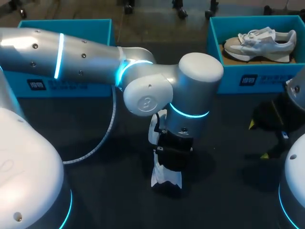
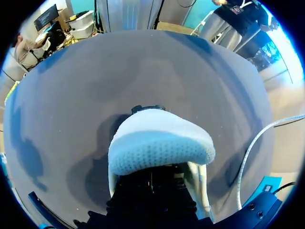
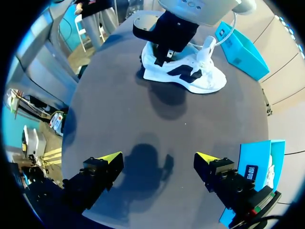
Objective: Take the shoe out of the shoebox, open the shoe tongue, remove and reinsert the insole, then place the shoe into the shoebox
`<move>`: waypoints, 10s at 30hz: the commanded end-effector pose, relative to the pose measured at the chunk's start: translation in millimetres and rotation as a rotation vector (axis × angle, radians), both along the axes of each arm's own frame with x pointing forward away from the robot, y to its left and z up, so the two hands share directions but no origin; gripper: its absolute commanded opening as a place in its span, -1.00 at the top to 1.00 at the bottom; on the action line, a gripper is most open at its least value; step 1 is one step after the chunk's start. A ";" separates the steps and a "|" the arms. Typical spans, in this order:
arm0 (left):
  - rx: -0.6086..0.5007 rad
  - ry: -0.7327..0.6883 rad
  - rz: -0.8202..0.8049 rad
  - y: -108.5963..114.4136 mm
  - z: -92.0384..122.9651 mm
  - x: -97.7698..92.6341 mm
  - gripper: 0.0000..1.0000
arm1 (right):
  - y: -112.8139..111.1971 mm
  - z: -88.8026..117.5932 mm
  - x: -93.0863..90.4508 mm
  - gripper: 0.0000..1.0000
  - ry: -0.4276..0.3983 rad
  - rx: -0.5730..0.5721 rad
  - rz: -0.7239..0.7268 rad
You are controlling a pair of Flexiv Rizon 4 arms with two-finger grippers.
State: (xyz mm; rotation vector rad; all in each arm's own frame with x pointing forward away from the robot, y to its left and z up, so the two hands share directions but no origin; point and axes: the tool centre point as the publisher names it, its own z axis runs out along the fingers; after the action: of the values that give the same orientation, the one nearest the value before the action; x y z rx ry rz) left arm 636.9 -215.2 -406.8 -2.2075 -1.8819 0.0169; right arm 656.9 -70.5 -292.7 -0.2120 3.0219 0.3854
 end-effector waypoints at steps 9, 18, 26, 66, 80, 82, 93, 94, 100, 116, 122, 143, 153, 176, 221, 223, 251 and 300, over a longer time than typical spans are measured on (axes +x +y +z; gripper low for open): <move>-0.044 -0.069 -0.008 6.0 25.4 3.1 1.00 | -0.1 -0.6 -1.3 -1.00 -0.003 -0.001 0.000; -0.060 -0.120 0.010 4.4 35.5 13.6 1.00 | -0.1 -0.6 -1.3 -1.00 -0.003 -0.001 0.000; -0.071 -0.130 -0.003 1.9 41.4 28.8 1.00 | -0.1 -0.6 -1.3 -1.00 -0.003 -0.001 0.000; -0.085 -0.101 -0.007 1.0 52.2 73.3 -1.00 | -0.1 -0.6 -1.3 -1.00 -0.003 -0.001 0.000; -0.090 -0.136 0.014 -1.4 93.7 105.5 -1.00 | -0.1 -0.6 -1.3 -1.00 -0.003 -0.001 0.000; -0.093 -0.142 0.019 -2.0 99.1 109.6 -1.00 | -0.1 -0.6 -1.3 -1.00 -0.003 -0.001 0.000; -0.094 -0.157 0.020 -4.7 129.6 130.4 0.26 | -0.1 -0.6 -1.3 -1.00 -0.003 -0.001 0.000; -0.096 -0.155 0.017 -4.2 133.4 133.8 0.29 | -0.1 -0.6 -1.3 -1.00 -0.003 -0.001 0.000; -0.113 -0.155 0.020 0.4 142.2 141.3 0.32 | -0.1 -0.6 -1.3 -1.00 -0.003 -0.001 0.000; -0.128 -0.060 -0.068 12.3 79.8 80.8 0.73 | -0.1 -0.6 -1.3 -1.00 -0.003 -0.001 0.000; -0.143 -0.071 -0.059 19.0 88.4 75.5 0.59 | -0.1 -0.6 -1.3 -1.00 -0.003 -0.001 0.000; -0.162 -0.039 0.019 26.0 99.8 58.1 0.46 | -0.1 -0.6 -1.3 -1.00 -0.003 -0.001 0.000; -0.042 0.168 0.310 41.6 148.3 29.0 -1.00 | -0.1 -0.6 -1.3 -1.00 -0.003 -0.001 0.000; -0.120 0.029 1.054 43.7 160.7 -28.4 -1.00 | -0.1 -0.6 -1.3 -1.00 -0.003 -0.001 0.000; 0.055 -0.197 1.725 14.4 63.2 -46.0 -1.00 | -0.1 -0.6 -1.3 -1.00 -0.003 -0.001 0.000; 0.066 -0.193 1.726 15.3 58.2 -45.8 -1.00 | -0.1 -0.6 -1.3 -1.00 -0.003 -0.001 0.000; 0.069 -0.206 1.710 7.4 19.8 -64.8 0.01 | -0.1 -0.6 -1.3 -1.00 -0.003 -0.001 0.000; 0.030 -0.127 1.738 39.0 151.6 63.2 1.00 | -0.1 -0.6 -1.3 -1.00 -0.003 -0.001 0.000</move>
State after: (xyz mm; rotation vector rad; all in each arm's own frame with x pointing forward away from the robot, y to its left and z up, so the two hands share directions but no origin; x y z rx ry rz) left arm 684.2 -186.6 -298.0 0.0388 -3.0643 0.1356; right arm 656.9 -70.5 -292.7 -0.2121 3.0219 0.3854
